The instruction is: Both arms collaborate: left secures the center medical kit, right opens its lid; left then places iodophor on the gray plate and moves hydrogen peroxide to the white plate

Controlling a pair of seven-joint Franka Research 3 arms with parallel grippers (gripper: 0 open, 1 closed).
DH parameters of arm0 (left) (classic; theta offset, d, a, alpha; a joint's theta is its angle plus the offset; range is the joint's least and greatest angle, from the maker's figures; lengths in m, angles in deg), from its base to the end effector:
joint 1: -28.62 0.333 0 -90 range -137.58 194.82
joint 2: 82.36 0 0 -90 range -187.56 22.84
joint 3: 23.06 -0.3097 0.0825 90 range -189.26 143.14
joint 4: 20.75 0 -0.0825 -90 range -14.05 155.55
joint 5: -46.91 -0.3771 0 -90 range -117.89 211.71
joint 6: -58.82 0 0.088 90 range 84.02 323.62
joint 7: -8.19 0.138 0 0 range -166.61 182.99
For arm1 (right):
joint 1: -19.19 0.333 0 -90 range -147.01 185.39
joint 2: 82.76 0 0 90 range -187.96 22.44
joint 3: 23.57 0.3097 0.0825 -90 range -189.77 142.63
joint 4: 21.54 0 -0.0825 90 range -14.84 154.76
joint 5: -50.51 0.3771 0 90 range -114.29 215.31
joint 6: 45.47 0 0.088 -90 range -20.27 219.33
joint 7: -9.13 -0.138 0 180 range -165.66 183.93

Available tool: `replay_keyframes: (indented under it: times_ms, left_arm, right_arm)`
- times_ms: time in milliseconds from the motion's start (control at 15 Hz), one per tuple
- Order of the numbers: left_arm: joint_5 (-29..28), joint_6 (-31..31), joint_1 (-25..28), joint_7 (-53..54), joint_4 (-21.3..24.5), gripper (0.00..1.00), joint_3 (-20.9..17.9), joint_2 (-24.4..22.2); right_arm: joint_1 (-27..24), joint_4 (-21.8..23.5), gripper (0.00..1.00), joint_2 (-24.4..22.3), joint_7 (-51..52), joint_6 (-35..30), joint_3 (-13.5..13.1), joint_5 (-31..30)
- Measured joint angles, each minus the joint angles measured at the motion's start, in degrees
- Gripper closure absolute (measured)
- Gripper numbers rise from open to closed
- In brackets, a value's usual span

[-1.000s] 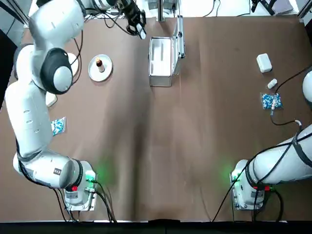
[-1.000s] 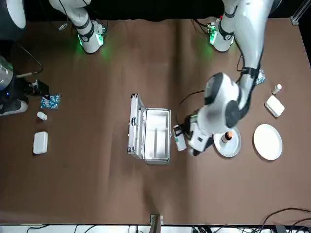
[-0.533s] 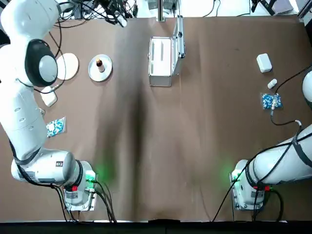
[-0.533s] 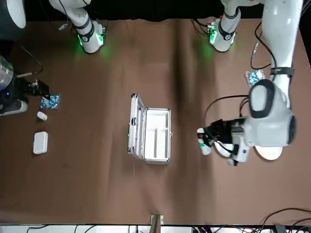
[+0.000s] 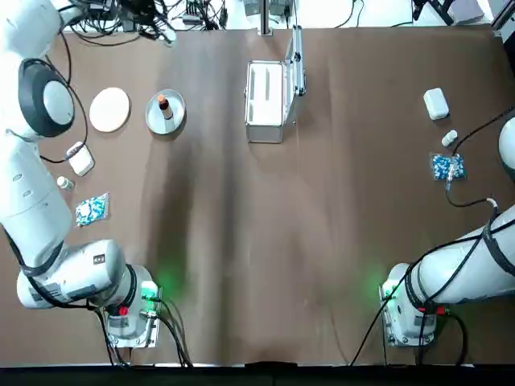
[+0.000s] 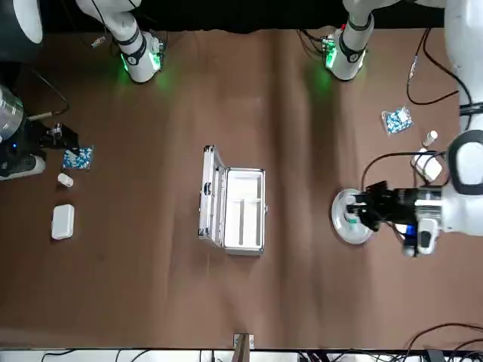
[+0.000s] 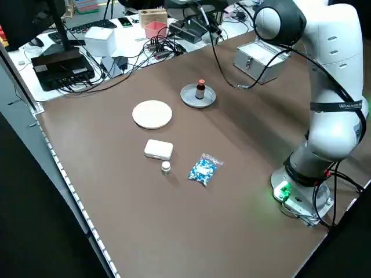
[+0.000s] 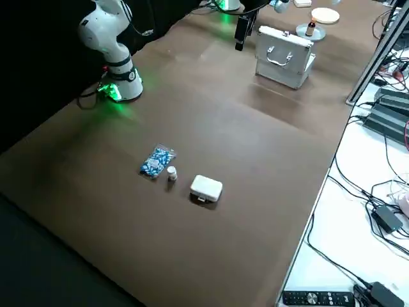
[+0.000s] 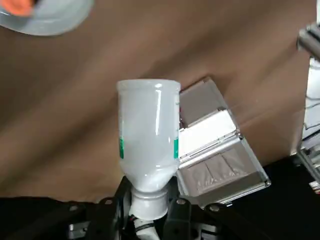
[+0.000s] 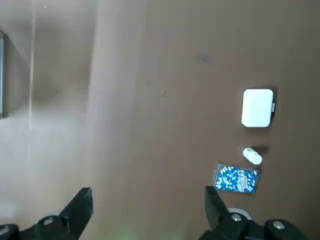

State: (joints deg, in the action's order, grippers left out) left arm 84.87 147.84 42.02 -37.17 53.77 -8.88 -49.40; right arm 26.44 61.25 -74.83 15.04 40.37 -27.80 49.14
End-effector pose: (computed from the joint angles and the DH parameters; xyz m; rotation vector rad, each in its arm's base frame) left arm 0.6718 -0.0604 0.4031 2.1817 1.0440 -0.7446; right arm 0.5776 0.0298 0.5614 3.0974 0.2412 -0.1331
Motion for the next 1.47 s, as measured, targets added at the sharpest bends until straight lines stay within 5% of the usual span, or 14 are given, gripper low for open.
replay_keyframes:
  times_ms: [400,867,1467]
  left_arm:
    - [6.0,-3.5,9.3,-3.7,0.9,0.67,-0.2,1.6]
    - [12.7,-7.1,21.3,-9.7,1.5,0.67,-0.2,8.8]
    - [15.3,-8.1,28.3,-9.7,1.6,0.67,-0.4,14.8]
  right_arm:
    - [0.4,0.0,0.01,0.0,0.0,0.0,0.0,0.0]
    - [0.6,0.1,0.01,0.1,0.0,0.0,0.0,0.0]
    - [1.1,0.1,0.01,0.1,0.0,0.0,0.1,0.0]
